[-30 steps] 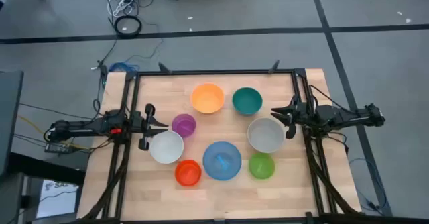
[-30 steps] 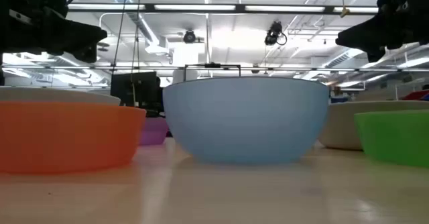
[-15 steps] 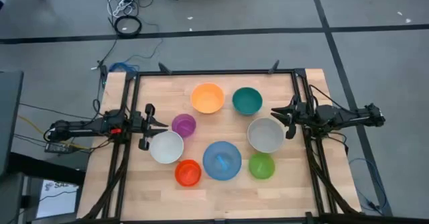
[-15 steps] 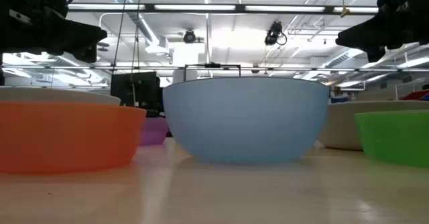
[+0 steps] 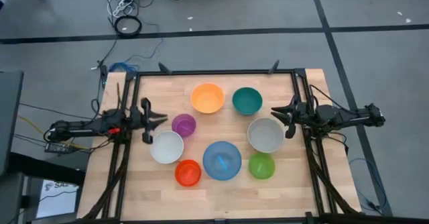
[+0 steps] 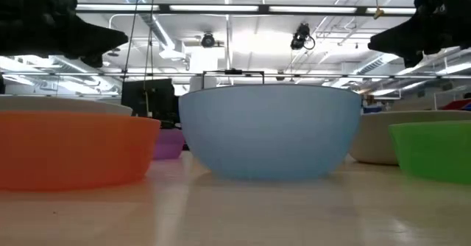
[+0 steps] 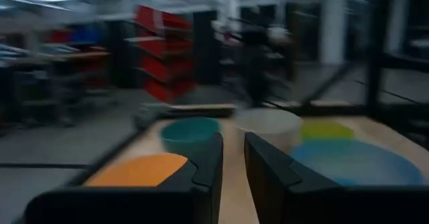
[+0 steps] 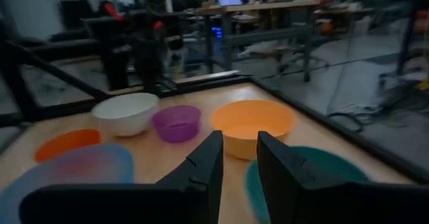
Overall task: Nest bowls inside each other
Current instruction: Stack the gray bowl on top of the blue bowl
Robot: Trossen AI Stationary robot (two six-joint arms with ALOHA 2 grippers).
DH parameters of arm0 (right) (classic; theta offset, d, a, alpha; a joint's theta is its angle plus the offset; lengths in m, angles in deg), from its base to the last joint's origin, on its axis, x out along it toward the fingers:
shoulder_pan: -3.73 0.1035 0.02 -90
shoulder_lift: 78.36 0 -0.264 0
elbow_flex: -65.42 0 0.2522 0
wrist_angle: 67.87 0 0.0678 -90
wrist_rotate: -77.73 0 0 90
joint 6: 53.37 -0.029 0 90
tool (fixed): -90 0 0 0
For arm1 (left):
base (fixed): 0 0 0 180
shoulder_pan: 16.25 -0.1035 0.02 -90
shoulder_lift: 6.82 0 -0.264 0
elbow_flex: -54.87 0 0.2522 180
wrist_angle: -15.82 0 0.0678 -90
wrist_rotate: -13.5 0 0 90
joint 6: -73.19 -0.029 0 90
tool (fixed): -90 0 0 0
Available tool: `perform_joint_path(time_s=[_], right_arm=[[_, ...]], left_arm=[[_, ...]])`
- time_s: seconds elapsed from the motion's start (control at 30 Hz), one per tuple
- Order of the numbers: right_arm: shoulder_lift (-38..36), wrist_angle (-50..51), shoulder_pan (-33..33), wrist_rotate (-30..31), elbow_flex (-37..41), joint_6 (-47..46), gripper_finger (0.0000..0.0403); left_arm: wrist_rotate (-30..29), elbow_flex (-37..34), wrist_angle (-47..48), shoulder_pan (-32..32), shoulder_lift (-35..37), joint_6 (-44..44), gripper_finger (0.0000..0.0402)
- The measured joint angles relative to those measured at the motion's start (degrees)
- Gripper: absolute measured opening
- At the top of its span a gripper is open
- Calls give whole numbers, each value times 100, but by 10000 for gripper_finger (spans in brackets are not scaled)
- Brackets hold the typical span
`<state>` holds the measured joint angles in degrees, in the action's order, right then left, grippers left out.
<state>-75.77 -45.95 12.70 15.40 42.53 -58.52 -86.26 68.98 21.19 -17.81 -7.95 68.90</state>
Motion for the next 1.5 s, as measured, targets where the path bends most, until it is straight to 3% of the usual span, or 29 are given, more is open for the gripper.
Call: perform_joint_path(time_s=[0.07,0.33,0.47,0.63,0.8,1.0,1.1,1.2,1.3,1.4,1.5], right_arm=[[0,-28,-2,17,2,116,82],[4,-618,-2,17,4,-115,82],[2,-2134,-19,267,4,-762,82],[-2,-3895,-30,1228,2,-1836,82],[0,-4222,-30,1196,2,-2678,82],[3,-4388,-28,950,2,-3244,82],[0,-4839,-24,937,2,-4041,82],[2,-5202,-86,1402,2,-3637,82],[19,-5374,-124,1357,-146,-2666,82],[219,-5254,-122,800,-652,-1633,82],[662,-4309,-79,377,-1554,-885,82]], left_arm=[[-457,1,-200,1,0,3,71],[-1168,0,-512,-1,0,-125,71],[-1163,1,-773,1,0,-39,71],[-1039,0,-2224,1,0,1475,71],[-1056,0,-3840,1,3,3080,71],[-867,6,-4325,6,3,3135,71],[-865,21,-4282,6,0,3236,71],[-866,45,-4490,6,1,3331,71],[-821,373,-3792,19,-11,3519,71],[-751,1232,-1862,34,-394,4046,71],[-707,2216,-782,34,-1169,4056,71]])
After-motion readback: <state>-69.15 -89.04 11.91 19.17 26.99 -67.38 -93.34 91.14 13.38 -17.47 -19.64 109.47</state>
